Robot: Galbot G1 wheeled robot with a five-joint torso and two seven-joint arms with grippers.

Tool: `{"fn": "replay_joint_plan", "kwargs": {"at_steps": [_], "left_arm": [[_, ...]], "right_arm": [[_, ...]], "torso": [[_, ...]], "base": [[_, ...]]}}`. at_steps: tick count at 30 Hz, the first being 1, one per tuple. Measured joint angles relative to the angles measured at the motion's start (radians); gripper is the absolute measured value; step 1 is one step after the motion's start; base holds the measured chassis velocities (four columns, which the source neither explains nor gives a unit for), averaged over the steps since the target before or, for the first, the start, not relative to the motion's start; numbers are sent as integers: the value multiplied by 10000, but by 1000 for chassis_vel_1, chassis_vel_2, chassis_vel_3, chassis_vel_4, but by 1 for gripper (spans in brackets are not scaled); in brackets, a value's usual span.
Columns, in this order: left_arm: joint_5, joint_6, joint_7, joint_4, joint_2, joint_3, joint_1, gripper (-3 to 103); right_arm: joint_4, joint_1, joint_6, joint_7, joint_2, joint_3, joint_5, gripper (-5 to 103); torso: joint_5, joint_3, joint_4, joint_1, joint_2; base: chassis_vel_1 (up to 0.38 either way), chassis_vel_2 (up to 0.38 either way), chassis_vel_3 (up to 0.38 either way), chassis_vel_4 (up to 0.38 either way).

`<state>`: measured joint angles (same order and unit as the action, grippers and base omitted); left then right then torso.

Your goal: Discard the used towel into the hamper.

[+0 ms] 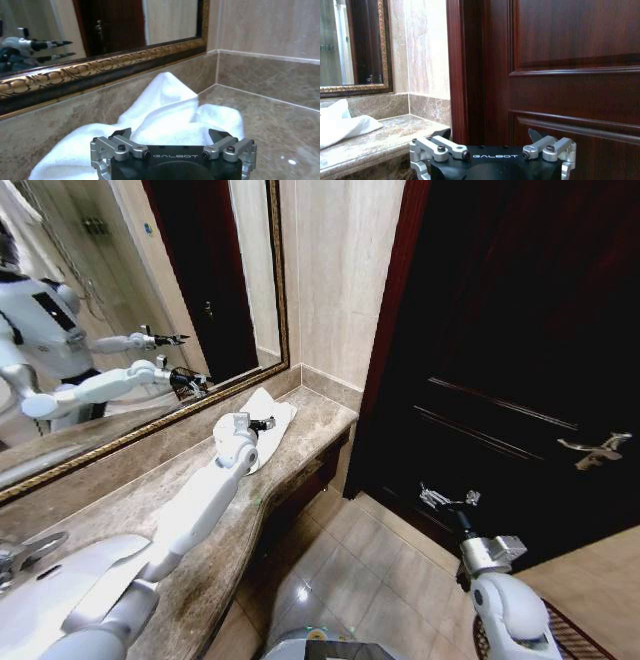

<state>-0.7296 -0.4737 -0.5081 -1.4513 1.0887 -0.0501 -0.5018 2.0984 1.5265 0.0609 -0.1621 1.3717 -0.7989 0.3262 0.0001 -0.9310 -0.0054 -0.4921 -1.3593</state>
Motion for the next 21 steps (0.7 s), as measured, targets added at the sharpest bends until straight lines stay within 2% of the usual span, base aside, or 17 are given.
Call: {"fn": "replay_joint_plan", "kwargs": {"at_steps": [7, 9, 15, 21], "left_arm": [[108, 52, 5, 270, -13, -276, 56, 100], [108, 52, 254, 261, -180, -383, 68, 100], [60, 11, 469, 401, -348, -384, 147, 100], [-439, -200, 552, 816, -366, -300, 279, 100]], "right_arm": [[-65, -34, -26, 11, -13, 5, 0, 100], [-101, -58, -36, 11, -12, 30, -12, 100], [-116, -150, -20, 11, 21, 105, -93, 100], [-97, -280, 96, 14, 55, 256, -222, 100]], "torso": [[-1, 2, 2, 2, 2], [-1, 3, 1, 3, 2], [-2, 4, 3, 3, 4], [-2, 4, 1, 3, 6]], "base": [[0, 0, 0, 0], [0, 0, 0, 0], [0, 0, 0, 0], [0, 0, 0, 0]]}}
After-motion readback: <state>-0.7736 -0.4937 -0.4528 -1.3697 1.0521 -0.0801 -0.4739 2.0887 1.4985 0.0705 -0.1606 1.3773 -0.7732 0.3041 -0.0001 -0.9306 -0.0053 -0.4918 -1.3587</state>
